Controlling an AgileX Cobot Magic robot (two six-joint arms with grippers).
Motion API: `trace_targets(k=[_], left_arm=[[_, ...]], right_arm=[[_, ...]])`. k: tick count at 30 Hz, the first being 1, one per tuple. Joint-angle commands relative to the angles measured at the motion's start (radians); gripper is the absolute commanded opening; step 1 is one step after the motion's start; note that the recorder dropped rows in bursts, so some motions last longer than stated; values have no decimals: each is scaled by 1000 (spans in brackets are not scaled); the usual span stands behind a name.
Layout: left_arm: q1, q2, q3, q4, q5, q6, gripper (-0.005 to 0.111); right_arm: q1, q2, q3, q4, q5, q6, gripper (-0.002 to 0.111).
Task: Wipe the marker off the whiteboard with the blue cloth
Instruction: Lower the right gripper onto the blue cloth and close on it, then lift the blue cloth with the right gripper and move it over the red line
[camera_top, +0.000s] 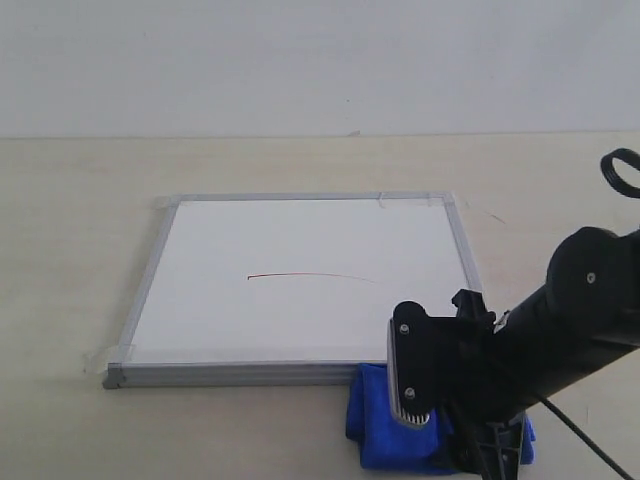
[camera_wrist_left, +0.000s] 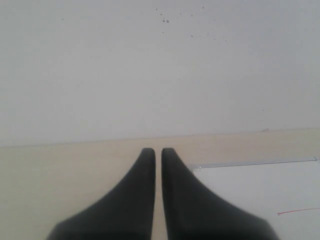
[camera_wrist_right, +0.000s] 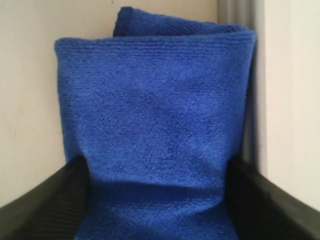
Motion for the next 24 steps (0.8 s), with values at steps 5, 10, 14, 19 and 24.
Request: trace_targets(k=[5, 10, 14, 19, 24], left_arm=[[-3, 1, -4, 1, 0, -1, 4], [-3, 1, -4, 1, 0, -1, 4], [-3, 1, -4, 1, 0, -1, 4], [-3, 1, -4, 1, 0, -1, 4], [-3, 1, -4, 1, 0, -1, 4]], right_arm=[[3, 98, 5, -9, 8, 15, 44], [3, 107, 5, -9, 40, 36, 11], [3, 107, -14, -9, 106, 78, 0], [3, 61, -92, -9, 217, 246, 0], [3, -77, -187, -9, 253, 436, 0]])
